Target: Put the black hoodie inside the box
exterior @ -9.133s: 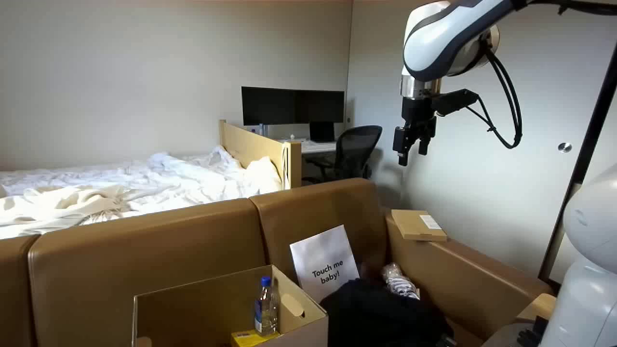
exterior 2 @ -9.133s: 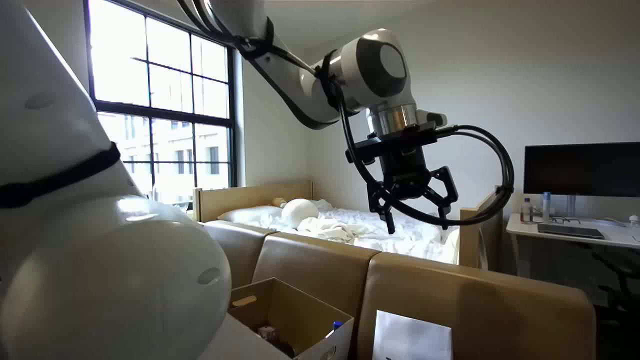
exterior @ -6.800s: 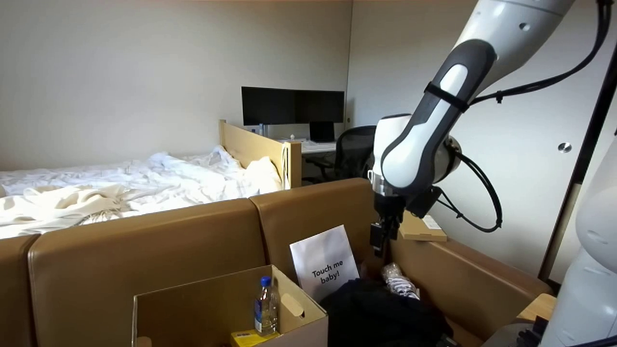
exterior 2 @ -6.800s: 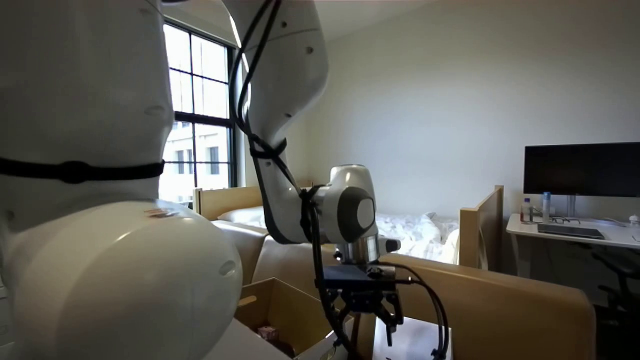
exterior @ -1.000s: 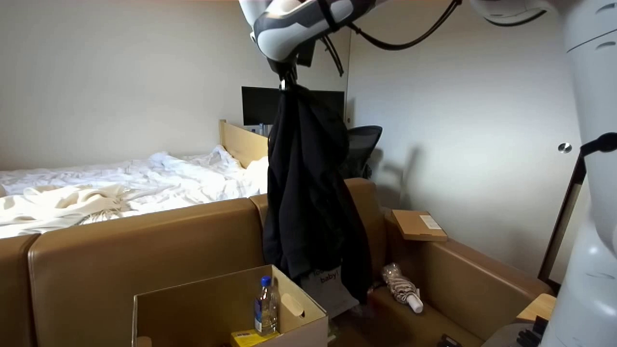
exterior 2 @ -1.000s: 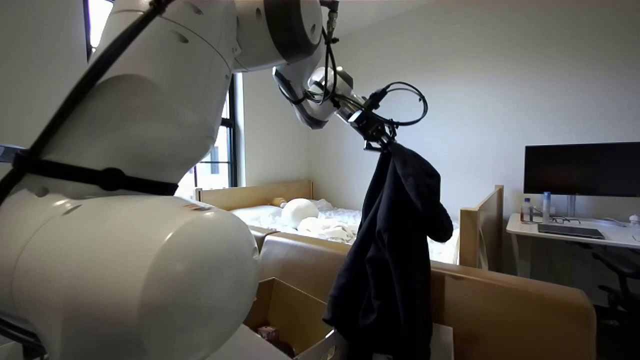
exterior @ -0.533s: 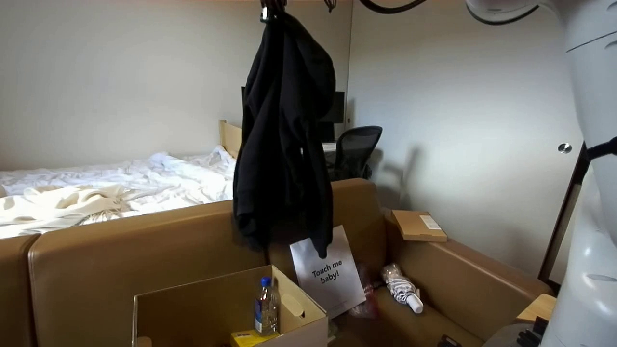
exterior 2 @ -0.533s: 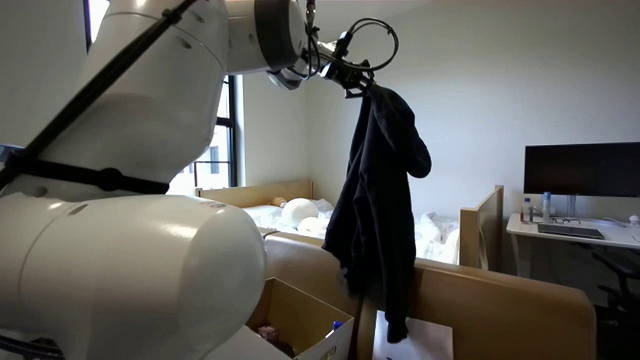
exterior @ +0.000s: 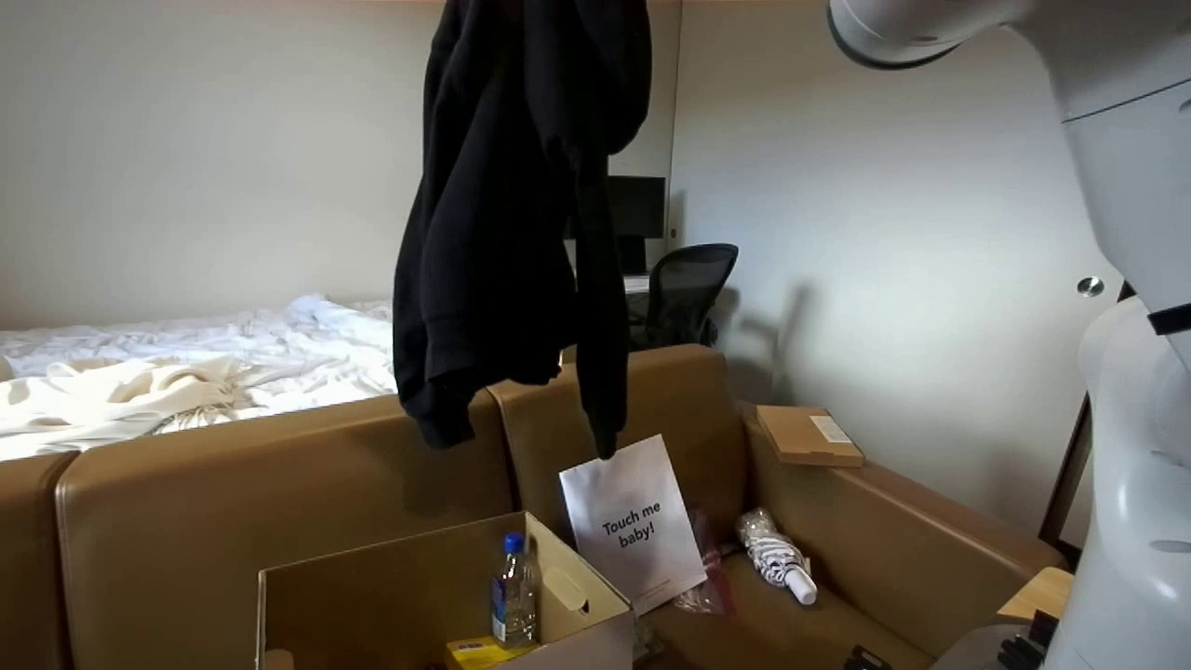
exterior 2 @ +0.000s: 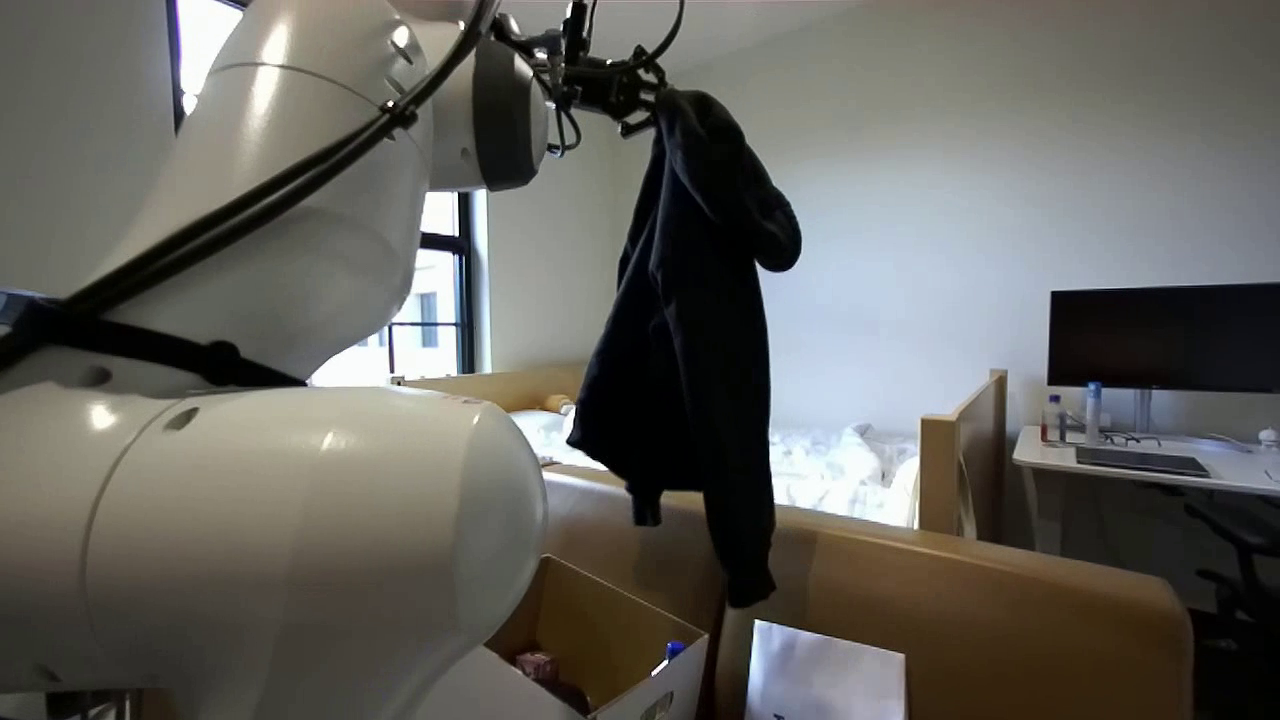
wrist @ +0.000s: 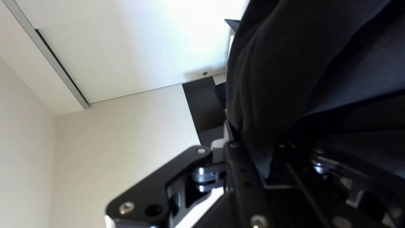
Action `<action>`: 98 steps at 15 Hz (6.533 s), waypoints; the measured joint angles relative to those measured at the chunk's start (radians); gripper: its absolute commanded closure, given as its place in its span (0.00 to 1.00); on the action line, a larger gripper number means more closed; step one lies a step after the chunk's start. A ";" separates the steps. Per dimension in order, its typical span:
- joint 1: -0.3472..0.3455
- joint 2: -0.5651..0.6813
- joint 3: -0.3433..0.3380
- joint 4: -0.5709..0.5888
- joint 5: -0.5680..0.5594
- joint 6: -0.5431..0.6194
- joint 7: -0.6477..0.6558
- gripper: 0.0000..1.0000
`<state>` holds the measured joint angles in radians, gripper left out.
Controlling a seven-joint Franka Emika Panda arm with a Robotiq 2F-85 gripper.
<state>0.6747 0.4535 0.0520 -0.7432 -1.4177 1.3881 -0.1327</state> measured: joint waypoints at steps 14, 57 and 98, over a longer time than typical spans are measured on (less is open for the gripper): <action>0.067 0.086 0.068 -0.067 0.169 -0.210 0.035 0.92; 0.148 0.535 -0.155 0.351 0.797 -0.506 0.111 0.93; -0.361 0.539 -0.164 0.399 1.150 -0.293 0.024 0.00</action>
<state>0.3133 0.9920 -0.1123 -0.3441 -0.2680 1.0954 -0.1082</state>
